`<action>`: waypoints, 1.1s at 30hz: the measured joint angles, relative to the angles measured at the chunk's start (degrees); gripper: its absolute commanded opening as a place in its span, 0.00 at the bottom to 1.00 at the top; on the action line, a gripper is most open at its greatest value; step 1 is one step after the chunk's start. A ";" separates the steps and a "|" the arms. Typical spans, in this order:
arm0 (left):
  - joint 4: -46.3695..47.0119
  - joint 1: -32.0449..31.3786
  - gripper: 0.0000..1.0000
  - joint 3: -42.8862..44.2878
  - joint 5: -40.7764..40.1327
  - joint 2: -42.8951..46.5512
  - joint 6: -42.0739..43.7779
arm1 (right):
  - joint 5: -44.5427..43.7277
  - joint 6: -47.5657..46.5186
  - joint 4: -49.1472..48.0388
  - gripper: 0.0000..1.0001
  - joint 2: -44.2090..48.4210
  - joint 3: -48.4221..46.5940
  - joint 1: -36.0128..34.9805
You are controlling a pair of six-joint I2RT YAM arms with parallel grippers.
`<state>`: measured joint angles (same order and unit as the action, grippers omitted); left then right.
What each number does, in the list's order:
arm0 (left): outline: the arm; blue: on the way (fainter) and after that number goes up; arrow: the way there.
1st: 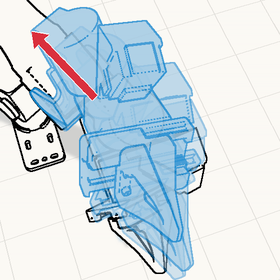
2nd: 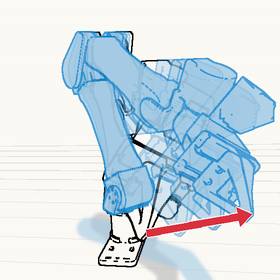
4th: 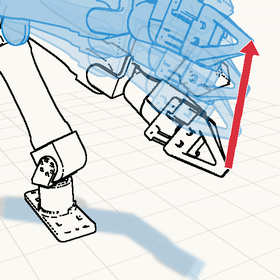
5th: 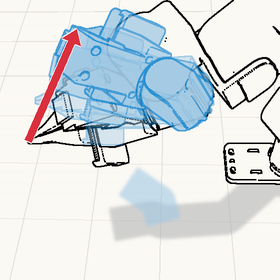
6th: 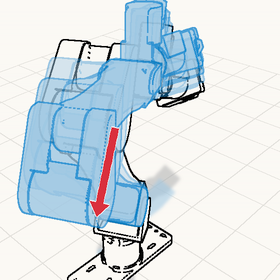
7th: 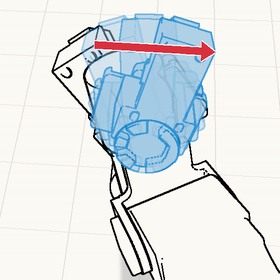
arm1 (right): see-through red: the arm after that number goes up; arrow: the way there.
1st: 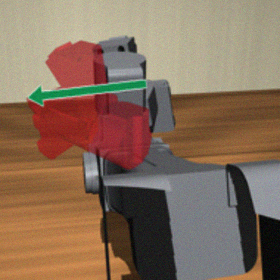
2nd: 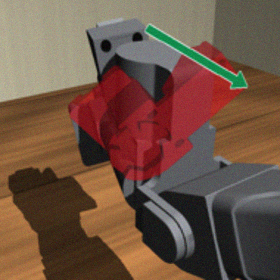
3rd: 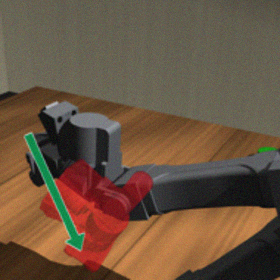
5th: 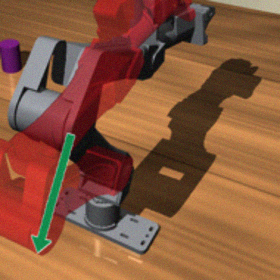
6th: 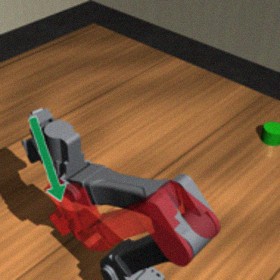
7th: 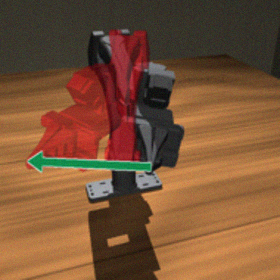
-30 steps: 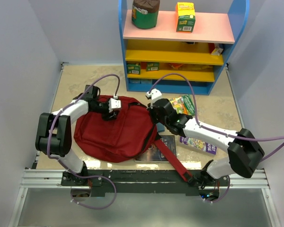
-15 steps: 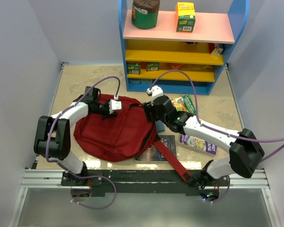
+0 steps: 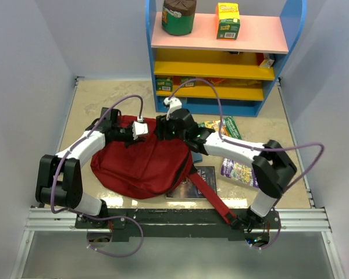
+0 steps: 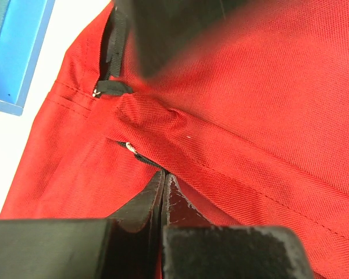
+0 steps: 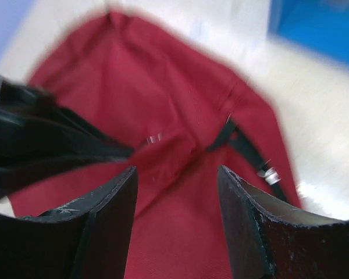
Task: Pack the student bag
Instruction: Unzip the student bag at the center of the board.
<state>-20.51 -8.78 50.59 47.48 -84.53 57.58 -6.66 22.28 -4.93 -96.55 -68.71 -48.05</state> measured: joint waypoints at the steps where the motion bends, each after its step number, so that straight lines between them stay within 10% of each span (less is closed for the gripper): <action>1: 0.09 0.00 0.00 -0.15 -0.04 0.00 0.00 | 0.90 1.03 -0.48 0.58 -1.73 0.90 -0.17; 14: -0.04 0.00 0.00 -0.76 -0.74 0.00 0.83 | 4.90 6.80 -7.02 0.43 -10.60 2.38 -0.31; 23: -0.42 0.02 0.00 -0.85 -1.31 -1.03 2.16 | 5.29 8.96 -10.99 0.00 -14.62 1.42 -0.20; 33: -4.85 0.07 0.00 -1.05 -3.06 -0.63 7.23 | 2.82 9.97 -10.91 0.00 -14.27 1.42 -0.33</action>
<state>-25.36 -8.71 49.54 44.42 -85.17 64.82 -3.84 32.25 -15.84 -110.83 -67.29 -48.38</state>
